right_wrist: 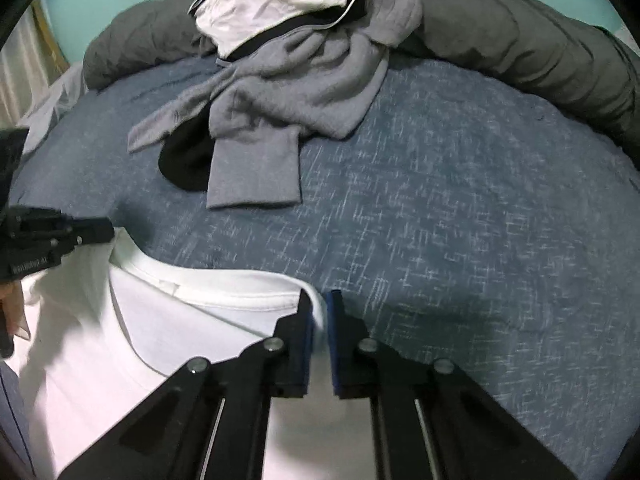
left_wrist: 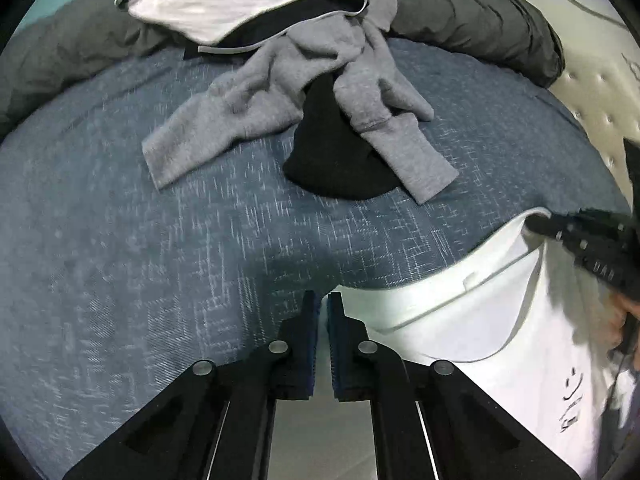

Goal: Fold clothes

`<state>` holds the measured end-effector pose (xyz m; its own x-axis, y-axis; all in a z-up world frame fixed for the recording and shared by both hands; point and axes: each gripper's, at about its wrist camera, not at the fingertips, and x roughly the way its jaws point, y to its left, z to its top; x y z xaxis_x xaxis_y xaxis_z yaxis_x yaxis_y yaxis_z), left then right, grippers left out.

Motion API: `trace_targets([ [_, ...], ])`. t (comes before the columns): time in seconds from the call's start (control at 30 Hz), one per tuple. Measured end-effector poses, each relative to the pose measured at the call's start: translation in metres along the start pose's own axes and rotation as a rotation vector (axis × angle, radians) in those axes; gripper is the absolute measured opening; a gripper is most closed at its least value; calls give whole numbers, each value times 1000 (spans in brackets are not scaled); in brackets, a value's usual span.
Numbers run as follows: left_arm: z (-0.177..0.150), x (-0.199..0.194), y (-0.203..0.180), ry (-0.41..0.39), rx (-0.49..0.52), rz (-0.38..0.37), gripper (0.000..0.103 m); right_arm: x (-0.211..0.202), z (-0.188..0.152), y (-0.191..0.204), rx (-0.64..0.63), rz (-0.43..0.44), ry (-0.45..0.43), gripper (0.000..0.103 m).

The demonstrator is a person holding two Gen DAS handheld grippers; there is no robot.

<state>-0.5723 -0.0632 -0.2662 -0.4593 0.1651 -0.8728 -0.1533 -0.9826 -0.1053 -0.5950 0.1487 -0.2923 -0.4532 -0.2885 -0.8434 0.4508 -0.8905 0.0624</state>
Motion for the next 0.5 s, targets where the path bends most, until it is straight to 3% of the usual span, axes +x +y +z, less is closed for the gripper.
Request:
trace_targets([
  [0.2, 29, -30, -1, -130, -4, 56, 4, -27, 15, -7, 44, -54, -138, 5],
  [0.37, 49, -16, -6, -100, 11, 71, 4, -18, 25, -9, 73, -69, -132, 4],
  [0.5, 43, 3, -1, -75, 7, 85, 4, 7, 29, -10, 94, -77, -90, 3],
])
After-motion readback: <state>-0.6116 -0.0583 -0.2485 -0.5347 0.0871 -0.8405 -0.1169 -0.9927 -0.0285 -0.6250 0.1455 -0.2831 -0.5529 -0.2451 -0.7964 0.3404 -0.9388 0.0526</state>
